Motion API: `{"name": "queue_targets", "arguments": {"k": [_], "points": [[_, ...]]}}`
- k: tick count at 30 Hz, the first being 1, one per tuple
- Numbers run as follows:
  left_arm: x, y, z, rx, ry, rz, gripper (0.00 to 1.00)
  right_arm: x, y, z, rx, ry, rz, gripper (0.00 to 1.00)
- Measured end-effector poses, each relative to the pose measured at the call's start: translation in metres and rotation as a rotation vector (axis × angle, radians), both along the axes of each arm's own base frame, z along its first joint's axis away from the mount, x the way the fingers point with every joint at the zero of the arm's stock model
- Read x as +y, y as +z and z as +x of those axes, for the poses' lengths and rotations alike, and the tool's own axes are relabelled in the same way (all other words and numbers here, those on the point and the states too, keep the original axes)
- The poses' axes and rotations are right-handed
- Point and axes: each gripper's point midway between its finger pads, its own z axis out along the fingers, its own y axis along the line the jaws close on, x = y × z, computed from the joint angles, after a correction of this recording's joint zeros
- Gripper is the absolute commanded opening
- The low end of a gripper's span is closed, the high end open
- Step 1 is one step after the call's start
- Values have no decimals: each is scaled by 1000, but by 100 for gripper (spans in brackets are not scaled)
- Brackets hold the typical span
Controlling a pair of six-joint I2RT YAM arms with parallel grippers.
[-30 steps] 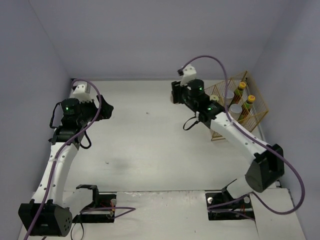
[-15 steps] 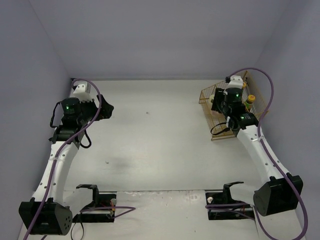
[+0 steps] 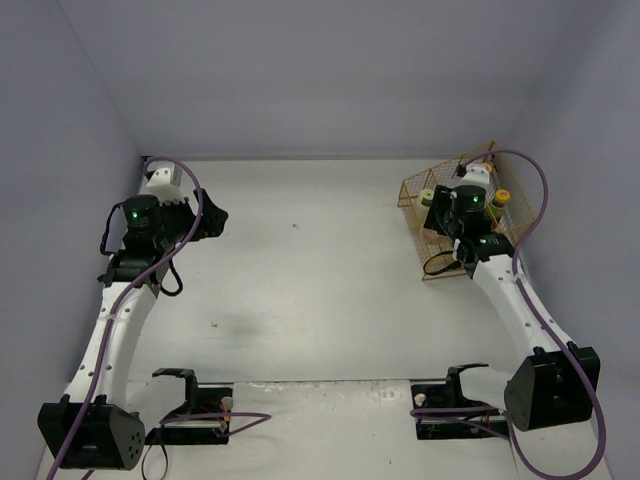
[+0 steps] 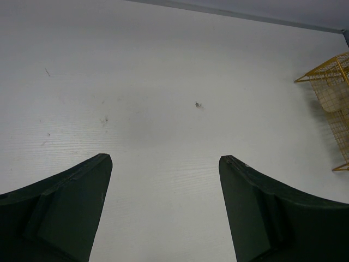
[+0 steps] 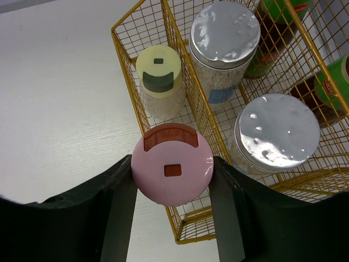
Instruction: Organize the condiment bottles
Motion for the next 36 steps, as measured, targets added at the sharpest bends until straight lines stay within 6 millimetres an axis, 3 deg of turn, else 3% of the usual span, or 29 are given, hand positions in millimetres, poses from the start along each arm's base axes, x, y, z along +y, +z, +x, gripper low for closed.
{"name": "queue_targets", "arguments": {"k": [8,18,23,30,36], "points": [[0,0,0,0,0,0,80,-4,0,2,-22,-35,9,3],[-1,0,0,2,0,-10,80,-16,6,-10,-39,-88,-19,3],[-2,0,-1,3,-7,-14,80,-16,5,-12,-40,-93,-18,11],[-3,1,-1,2,-8,-14,80,-15,-39,-20,49,-91,-15,17],[-3,1,-1,2,-10,-15,80,-14,-52,-23,69,-84,-11,45]]}}
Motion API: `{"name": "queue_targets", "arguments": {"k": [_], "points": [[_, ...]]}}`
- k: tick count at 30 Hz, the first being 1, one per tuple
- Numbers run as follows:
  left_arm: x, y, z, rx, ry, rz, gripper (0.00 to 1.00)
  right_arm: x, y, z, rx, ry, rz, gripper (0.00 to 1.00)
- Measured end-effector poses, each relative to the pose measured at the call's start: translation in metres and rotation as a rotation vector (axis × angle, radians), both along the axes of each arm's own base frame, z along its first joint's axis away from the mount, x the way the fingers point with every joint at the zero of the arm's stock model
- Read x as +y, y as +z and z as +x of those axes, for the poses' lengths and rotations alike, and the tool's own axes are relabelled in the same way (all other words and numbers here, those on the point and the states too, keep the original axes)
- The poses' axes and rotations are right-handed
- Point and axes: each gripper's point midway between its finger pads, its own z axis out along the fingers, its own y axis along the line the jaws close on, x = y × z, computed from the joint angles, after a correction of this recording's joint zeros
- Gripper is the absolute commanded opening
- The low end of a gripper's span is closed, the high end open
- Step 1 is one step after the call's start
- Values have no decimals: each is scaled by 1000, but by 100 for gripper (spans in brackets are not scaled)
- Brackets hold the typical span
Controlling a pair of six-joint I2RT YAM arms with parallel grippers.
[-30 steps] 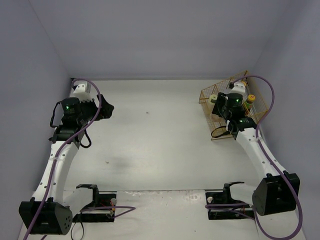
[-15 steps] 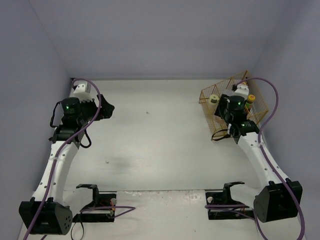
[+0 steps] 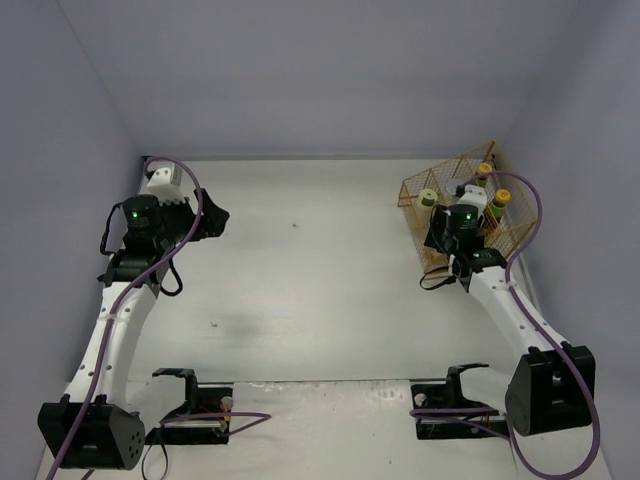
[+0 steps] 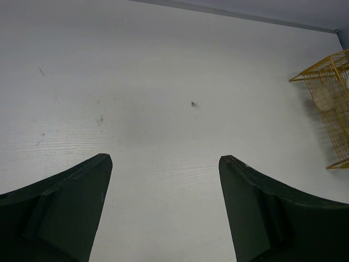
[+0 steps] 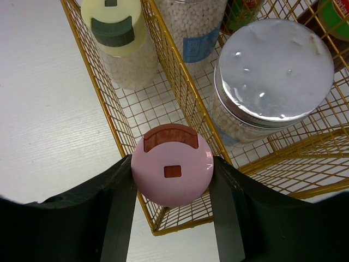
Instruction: Organize the condiment bottles
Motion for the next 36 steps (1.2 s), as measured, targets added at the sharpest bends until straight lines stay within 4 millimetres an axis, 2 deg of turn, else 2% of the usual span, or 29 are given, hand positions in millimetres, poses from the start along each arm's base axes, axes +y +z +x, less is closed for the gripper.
{"name": "queue_targets", "arguments": {"k": [2,3,8,17,19,20,24,30,33,36], "points": [[0,0,0,0,0,0,80,0,0,0,-3,1,1,51],[0,0,0,0,0,0,80,0,0,1,-5,0,1,59],[0,0,0,1,0,-1,80,6,3,4,-22,20,25,73],[-1,-1,0,5,-2,-5,80,9,6,4,-33,37,38,74],[-1,-2,1,7,-3,-5,80,11,12,3,-46,45,46,81],[-1,-2,1,7,-4,-6,80,13,16,1,-57,54,53,87],[-2,-2,0,8,-7,-8,80,18,47,-4,-131,89,76,100],[-1,-4,-1,19,-5,-5,80,26,121,-20,-309,157,98,100],[0,-7,-7,40,2,0,80,26,147,-36,-371,180,102,100],[2,-10,-19,69,9,8,80,25,163,-55,-417,186,102,100]]}}
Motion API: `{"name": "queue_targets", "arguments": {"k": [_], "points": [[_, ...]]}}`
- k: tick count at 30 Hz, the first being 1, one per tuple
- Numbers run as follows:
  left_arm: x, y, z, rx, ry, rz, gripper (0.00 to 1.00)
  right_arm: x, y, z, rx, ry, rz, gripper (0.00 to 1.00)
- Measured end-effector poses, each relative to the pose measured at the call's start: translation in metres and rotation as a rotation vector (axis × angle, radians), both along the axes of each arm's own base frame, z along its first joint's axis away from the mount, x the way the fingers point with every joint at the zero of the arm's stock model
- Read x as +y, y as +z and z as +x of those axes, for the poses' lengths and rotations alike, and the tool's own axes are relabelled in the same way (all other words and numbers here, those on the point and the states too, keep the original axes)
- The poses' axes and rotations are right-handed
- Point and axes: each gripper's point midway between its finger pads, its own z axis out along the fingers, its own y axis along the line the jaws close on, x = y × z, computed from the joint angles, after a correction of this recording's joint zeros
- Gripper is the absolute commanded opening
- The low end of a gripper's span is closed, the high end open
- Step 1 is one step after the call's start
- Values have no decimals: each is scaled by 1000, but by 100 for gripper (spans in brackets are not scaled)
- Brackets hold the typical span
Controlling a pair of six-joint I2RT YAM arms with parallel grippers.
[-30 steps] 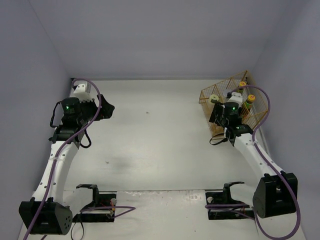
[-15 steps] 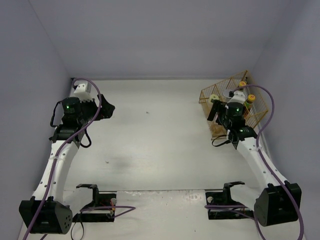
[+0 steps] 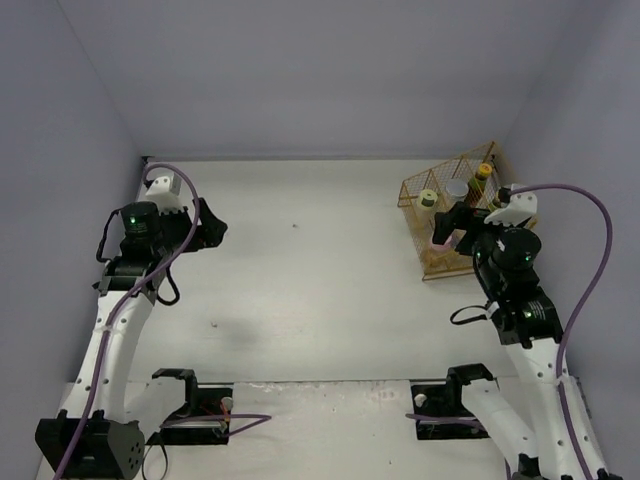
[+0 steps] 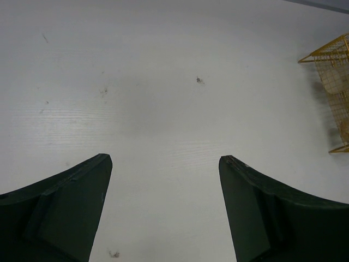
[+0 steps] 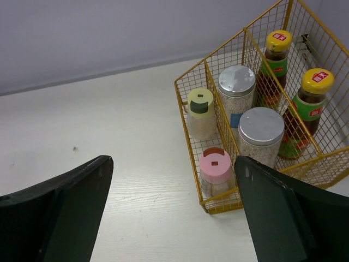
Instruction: Organize the condiment bottles
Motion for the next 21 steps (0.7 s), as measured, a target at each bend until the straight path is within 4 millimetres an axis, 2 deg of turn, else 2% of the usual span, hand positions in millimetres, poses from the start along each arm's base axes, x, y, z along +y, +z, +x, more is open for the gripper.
{"name": "queue_targets", "arguments": {"k": [3,7,11,21], "points": [[3,3,-18,10,12,8,80,-2,11,-20,-38,2,7,100],[4,19,-44,-33,18,10,80,-5,23,-47,-87,2,20,100],[6,29,-68,-72,21,13,80,-8,27,-67,-111,2,27,100],[9,29,-111,-83,26,36,80,-16,30,-103,-180,-14,43,100]]}}
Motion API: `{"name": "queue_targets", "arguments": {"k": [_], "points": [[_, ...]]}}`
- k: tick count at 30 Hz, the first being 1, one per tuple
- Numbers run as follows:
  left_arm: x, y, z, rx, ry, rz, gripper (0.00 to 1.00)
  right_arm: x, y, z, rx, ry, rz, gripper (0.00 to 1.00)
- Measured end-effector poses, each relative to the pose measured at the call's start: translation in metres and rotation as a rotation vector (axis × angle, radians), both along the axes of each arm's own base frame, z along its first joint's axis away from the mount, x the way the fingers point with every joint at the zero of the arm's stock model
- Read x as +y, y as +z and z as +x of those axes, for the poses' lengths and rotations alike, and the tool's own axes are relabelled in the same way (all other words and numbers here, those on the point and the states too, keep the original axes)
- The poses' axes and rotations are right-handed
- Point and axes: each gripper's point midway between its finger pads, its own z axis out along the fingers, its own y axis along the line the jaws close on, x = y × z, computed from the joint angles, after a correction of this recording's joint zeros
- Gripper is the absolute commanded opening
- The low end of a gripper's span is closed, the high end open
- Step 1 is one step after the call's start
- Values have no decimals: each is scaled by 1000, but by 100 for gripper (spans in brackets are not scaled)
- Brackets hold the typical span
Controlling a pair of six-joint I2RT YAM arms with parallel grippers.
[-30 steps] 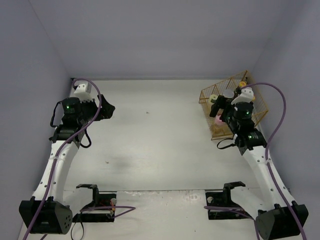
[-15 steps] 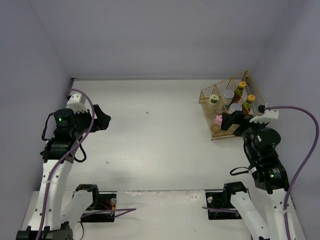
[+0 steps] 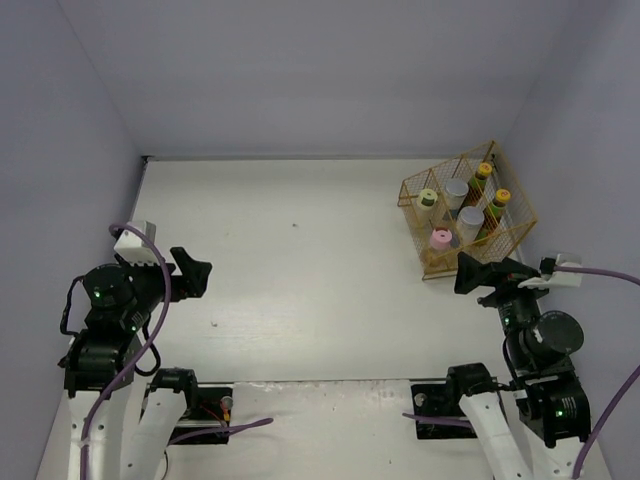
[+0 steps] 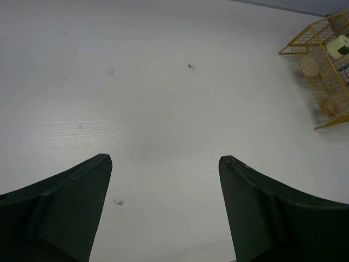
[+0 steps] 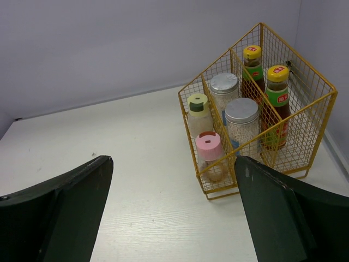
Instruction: Organize the condiment bottles
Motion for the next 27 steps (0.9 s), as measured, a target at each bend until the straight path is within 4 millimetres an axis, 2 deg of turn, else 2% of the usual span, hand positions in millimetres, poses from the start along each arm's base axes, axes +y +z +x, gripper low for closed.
{"name": "queue_targets", "arguments": {"k": [5,14,27], "points": [[0,-10,-11,16,1,1,80,-3,-1,-9,-28,-8,4,100],[1,-27,-16,56,4,2,80,-3,-10,-12,-31,-8,18,100],[1,-28,-21,62,4,2,80,-3,-10,-14,-37,-7,20,100]]}}
